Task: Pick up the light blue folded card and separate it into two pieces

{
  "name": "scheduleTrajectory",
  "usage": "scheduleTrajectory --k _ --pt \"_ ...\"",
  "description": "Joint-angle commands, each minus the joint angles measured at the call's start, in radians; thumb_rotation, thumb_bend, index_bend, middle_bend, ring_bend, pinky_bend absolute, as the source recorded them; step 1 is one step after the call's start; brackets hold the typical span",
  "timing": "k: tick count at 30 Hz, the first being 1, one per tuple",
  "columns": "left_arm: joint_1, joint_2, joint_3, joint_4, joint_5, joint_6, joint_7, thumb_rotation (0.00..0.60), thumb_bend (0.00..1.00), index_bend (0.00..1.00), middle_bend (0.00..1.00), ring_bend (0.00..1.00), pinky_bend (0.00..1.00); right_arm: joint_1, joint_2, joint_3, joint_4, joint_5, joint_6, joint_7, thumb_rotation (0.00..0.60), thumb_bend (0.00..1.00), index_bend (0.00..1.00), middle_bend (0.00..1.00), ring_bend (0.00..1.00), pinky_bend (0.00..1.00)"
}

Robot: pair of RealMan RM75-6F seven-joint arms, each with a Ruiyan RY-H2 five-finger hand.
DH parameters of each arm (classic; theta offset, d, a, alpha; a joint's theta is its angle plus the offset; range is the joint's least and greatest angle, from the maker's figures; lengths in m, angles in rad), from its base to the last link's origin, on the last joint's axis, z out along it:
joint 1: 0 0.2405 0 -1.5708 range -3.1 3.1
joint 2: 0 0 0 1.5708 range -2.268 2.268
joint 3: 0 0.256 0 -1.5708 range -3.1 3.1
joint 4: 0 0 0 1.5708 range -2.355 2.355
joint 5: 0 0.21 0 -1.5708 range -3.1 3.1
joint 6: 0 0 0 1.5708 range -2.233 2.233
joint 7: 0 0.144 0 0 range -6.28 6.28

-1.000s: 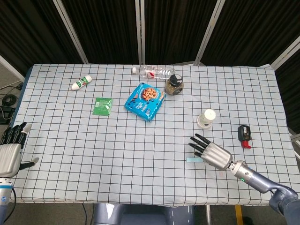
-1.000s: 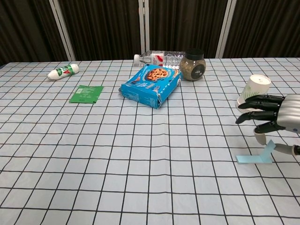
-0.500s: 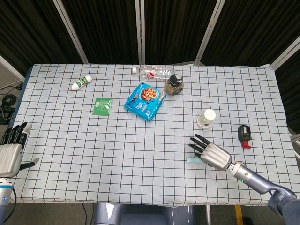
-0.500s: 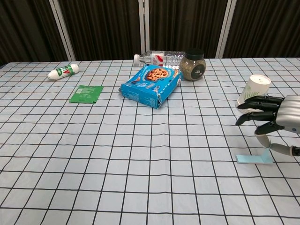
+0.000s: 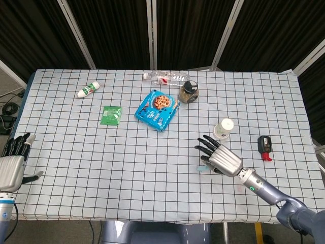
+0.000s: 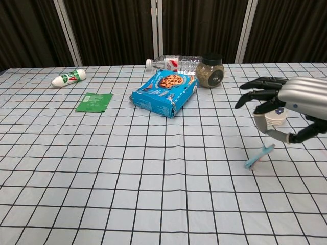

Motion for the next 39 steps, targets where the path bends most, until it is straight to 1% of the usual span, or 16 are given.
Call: scheduleTrajectory --k 1,3,6,7,10,12,16,18,20,22,25,27,29,33,39 --pt "-0.013 -0.002 -0.005 0.017 0.033 -0.003 -0.05 0.6 0.0 0.0 0.0 0.0 0.0 0.077 0.073 0.085 -0.173 0.068 -0.102 -0.069 0.6 0.43 0.71 0.2 0.0 0.0" --pt "-0.021 -0.013 -0.012 0.043 0.063 0.008 -0.094 0.6 0.0 0.0 0.0 0.0 0.0 0.096 0.094 0.107 -0.228 0.09 -0.137 -0.092 0.6 0.43 0.71 0.21 0.0 0.0" --pt "-0.032 -0.022 -0.019 0.054 0.067 0.0 -0.108 0.6 0.0 0.0 0.0 0.0 0.0 0.119 0.112 0.141 -0.29 0.126 -0.177 -0.116 0.6 0.43 0.71 0.21 0.0 0.0" --pt "-0.049 -0.027 -0.028 0.05 0.058 -0.021 -0.104 0.6 0.0 0.0 0.0 0.0 0.0 0.136 0.119 0.174 -0.337 0.163 -0.209 -0.123 0.6 0.43 0.71 0.21 0.0 0.0" --pt "-0.086 -0.042 -0.055 0.045 0.024 -0.067 -0.094 0.6 0.0 0.0 0.0 0.0 0.0 0.166 0.134 0.232 -0.426 0.257 -0.293 -0.174 0.6 0.43 0.72 0.21 0.0 0.0" --pt "-0.127 -0.053 -0.078 0.03 -0.014 -0.126 -0.09 0.6 0.0 0.0 0.0 0.0 0.0 0.185 0.137 0.279 -0.491 0.346 -0.355 -0.216 0.6 0.43 0.72 0.21 0.0 0.0" --pt "-0.206 -0.063 -0.125 -0.003 -0.093 -0.233 -0.062 0.6 0.0 0.0 0.0 0.0 0.0 0.214 0.134 0.341 -0.556 0.484 -0.433 -0.291 0.6 0.43 0.72 0.21 0.0 0.0" --pt "-0.245 -0.069 -0.149 -0.017 -0.138 -0.285 -0.058 0.6 0.0 0.0 0.0 0.0 0.0 0.226 0.124 0.368 -0.574 0.55 -0.455 -0.329 0.6 0.43 0.72 0.22 0.0 0.0" --pt "-0.297 -0.069 -0.176 -0.039 -0.197 -0.37 -0.078 0.6 0.0 0.0 0.0 0.0 0.0 0.235 0.105 0.402 -0.596 0.645 -0.47 -0.364 0.6 0.43 0.72 0.23 0.0 0.0" --pt "-0.348 -0.072 -0.198 -0.041 -0.241 -0.434 -0.074 0.6 0.0 0.0 0.0 0.0 0.0 0.244 0.089 0.429 -0.611 0.743 -0.485 -0.39 0.6 0.43 0.72 0.23 0.0 0.0" --pt "-0.393 -0.09 -0.212 -0.031 -0.282 -0.466 -0.047 0.6 0.0 0.03 0.0 0.0 0.0 0.257 0.079 0.444 -0.62 0.819 -0.491 -0.434 0.6 0.43 0.73 0.23 0.0 0.0" --pt "-0.428 -0.108 -0.22 -0.024 -0.317 -0.491 -0.027 0.6 0.0 0.06 0.0 0.0 0.0 0.266 0.071 0.457 -0.626 0.87 -0.493 -0.448 0.6 0.43 0.73 0.23 0.0 0.0" --pt "-0.475 -0.146 -0.236 -0.002 -0.357 -0.508 -0.006 0.6 0.0 0.11 0.0 0.0 0.0 0.275 0.065 0.475 -0.641 0.946 -0.502 -0.457 0.6 0.43 0.73 0.23 0.0 0.0" --pt "-0.547 -0.21 -0.249 0.042 -0.427 -0.538 0.023 0.6 0.04 0.17 0.0 0.0 0.0 0.295 0.064 0.498 -0.676 1.052 -0.505 -0.479 0.6 0.43 0.73 0.23 0.0 0.0" --pt "-0.635 -0.293 -0.261 0.067 -0.534 -0.559 0.062 0.6 0.1 0.25 0.0 0.0 0.0 0.332 0.047 0.517 -0.698 1.168 -0.491 -0.52 0.6 0.43 0.73 0.23 0.0 0.0"
